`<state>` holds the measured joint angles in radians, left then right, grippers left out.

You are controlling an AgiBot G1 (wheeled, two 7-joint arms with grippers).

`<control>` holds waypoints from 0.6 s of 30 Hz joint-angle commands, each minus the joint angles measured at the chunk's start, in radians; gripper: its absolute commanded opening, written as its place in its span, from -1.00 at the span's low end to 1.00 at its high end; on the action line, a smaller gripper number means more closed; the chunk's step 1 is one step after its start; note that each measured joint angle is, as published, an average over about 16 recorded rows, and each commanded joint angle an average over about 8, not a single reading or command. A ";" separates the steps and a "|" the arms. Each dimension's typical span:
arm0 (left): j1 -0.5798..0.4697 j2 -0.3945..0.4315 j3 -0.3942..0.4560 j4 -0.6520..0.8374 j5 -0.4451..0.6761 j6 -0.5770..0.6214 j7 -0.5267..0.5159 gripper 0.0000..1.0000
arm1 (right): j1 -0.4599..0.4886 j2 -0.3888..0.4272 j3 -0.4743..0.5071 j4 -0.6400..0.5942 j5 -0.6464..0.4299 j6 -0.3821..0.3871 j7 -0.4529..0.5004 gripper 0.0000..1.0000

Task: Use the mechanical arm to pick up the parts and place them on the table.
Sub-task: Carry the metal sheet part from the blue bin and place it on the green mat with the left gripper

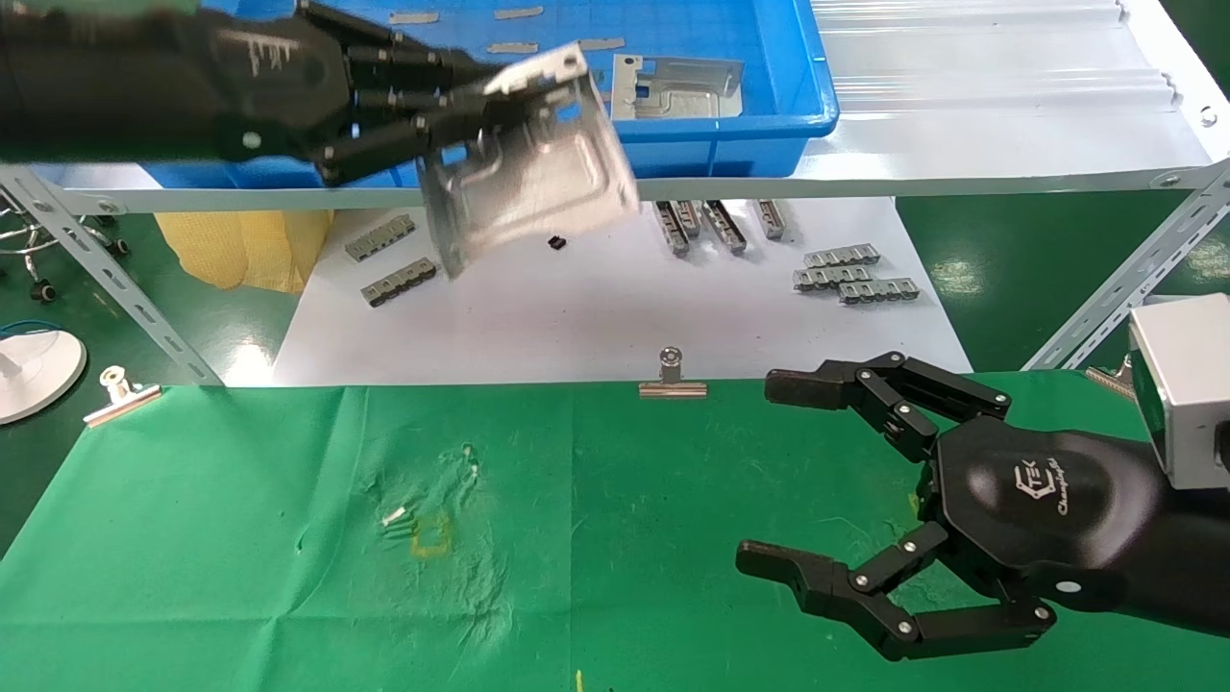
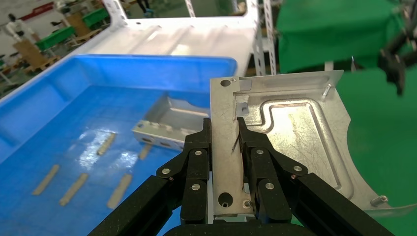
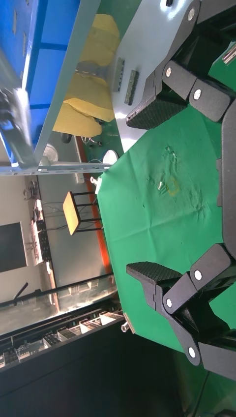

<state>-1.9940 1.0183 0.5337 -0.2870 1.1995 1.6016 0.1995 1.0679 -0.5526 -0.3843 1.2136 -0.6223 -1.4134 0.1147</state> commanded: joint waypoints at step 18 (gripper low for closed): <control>0.180 -0.138 0.364 -0.215 0.044 -0.038 0.206 -1.00 | 0.000 0.000 0.000 0.000 0.000 0.000 0.000 1.00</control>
<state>-1.8103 0.8853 0.8793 -0.4945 1.2179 1.5643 0.3926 1.0679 -0.5526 -0.3843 1.2136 -0.6223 -1.4134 0.1147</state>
